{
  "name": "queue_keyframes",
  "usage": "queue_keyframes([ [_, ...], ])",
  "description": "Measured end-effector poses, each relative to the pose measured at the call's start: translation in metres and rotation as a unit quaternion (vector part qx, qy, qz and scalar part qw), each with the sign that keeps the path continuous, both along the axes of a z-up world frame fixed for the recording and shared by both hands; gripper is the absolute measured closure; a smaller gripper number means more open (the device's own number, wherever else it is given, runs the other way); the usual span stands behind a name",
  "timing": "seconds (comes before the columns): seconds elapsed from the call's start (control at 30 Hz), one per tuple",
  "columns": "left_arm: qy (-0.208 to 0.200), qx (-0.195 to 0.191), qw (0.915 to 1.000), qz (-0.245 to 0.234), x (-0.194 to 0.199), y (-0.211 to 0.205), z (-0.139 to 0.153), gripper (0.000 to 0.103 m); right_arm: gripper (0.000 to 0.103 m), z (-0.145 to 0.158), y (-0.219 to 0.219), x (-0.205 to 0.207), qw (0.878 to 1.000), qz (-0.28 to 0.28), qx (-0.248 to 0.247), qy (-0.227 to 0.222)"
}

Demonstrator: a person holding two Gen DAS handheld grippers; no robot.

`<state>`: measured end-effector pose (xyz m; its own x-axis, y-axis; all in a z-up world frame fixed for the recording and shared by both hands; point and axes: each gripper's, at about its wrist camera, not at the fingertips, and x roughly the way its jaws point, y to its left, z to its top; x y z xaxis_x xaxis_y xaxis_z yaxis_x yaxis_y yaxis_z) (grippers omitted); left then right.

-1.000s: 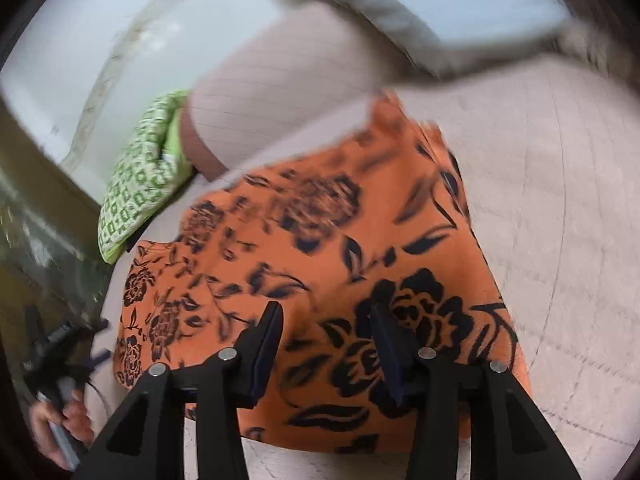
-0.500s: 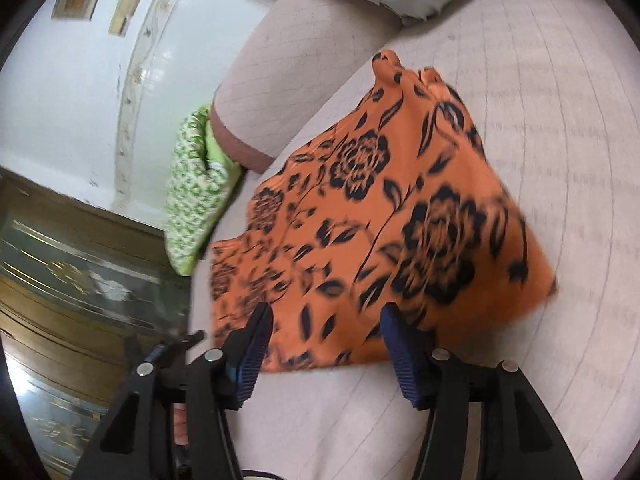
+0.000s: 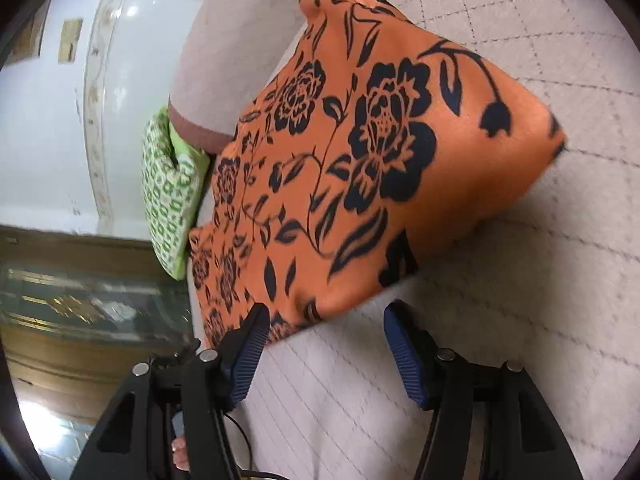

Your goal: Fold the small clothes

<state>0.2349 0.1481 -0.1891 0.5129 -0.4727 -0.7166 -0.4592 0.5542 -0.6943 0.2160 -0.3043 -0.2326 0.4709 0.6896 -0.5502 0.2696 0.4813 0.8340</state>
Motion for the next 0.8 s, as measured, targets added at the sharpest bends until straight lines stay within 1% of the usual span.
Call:
queue_keyframes([
  [0.1,-0.018,0.007,0.9997,0.012,0.012,-0.002,0.000,0.009,0.040,-0.006,-0.003,0.010,1.000,-0.015,0.019,-0.006],
  [0.23,-0.045,0.015,0.9986,0.024,0.025,-0.005,0.004,0.009,0.040,-0.015,-0.012,0.022,0.997,-0.058,0.053,-0.011],
  [0.27,-0.053,0.013,0.9981,0.028,0.028,-0.006,0.003,0.009,0.040,-0.016,-0.013,0.024,0.996,-0.065,0.057,-0.014],
  [0.3,-0.059,0.013,0.9977,0.031,0.030,-0.006,0.003,0.011,0.040,-0.017,-0.015,0.026,0.995,-0.079,0.064,-0.017],
  [0.33,-0.066,0.015,0.9972,0.034,0.033,-0.007,0.003,0.024,0.040,-0.019,-0.018,0.029,0.993,-0.095,0.069,-0.020],
  [0.37,-0.069,0.016,0.9968,0.036,0.035,-0.011,0.002,0.034,0.040,-0.020,-0.019,0.032,0.991,-0.111,0.072,-0.024],
  [0.4,-0.070,0.012,0.9968,0.035,0.037,-0.013,-0.001,0.054,0.040,-0.021,-0.019,0.036,0.989,-0.124,0.071,-0.032],
  [0.43,-0.069,0.010,0.9970,0.034,0.036,-0.013,-0.004,0.063,0.040,-0.020,-0.018,0.041,0.989,-0.127,0.065,-0.041],
  [0.47,-0.068,0.008,0.9971,0.035,0.036,-0.014,-0.007,0.066,0.041,-0.018,-0.016,0.045,0.989,-0.126,0.055,-0.053],
  [0.5,-0.067,0.012,0.9970,0.036,0.035,-0.015,-0.009,0.073,0.042,-0.015,-0.012,0.049,0.990,-0.121,0.040,-0.066],
  [0.53,-0.068,0.018,0.9969,0.036,0.036,-0.015,-0.010,0.078,0.055,-0.013,-0.009,0.052,0.990,-0.117,0.024,-0.071],
  [0.57,-0.070,0.020,0.9967,0.035,0.036,-0.015,-0.011,0.080,0.078,-0.012,-0.007,0.054,0.991,-0.110,0.004,-0.072],
  [0.6,-0.075,0.020,0.9964,0.034,0.036,-0.016,-0.010,0.082,0.084,-0.015,-0.005,0.058,0.993,-0.099,-0.010,-0.067],
  [0.67,-0.084,0.022,0.9958,0.031,0.034,-0.016,-0.006,0.083,0.086,-0.021,-0.008,0.058,0.993,-0.102,0.007,-0.063],
  [0.7,-0.090,0.023,0.9952,0.031,0.033,-0.016,-0.003,0.084,0.086,-0.018,-0.008,0.058,0.992,-0.102,0.005,-0.069],
  [0.73,-0.095,0.023,0.9947,0.031,0.031,-0.016,0.000,0.085,0.086,-0.010,-0.006,0.057,0.992,-0.097,-0.018,-0.080],
  [0.77,-0.101,0.024,0.9942,0.031,0.030,-0.016,0.004,0.085,0.087,0.007,0.001,0.056,0.988,-0.085,-0.063,-0.109],
  [0.8,-0.108,0.027,0.9934,0.028,0.027,-0.016,0.008,0.085,0.087,0.016,0.005,0.053,0.985,-0.079,-0.086,-0.128],
])
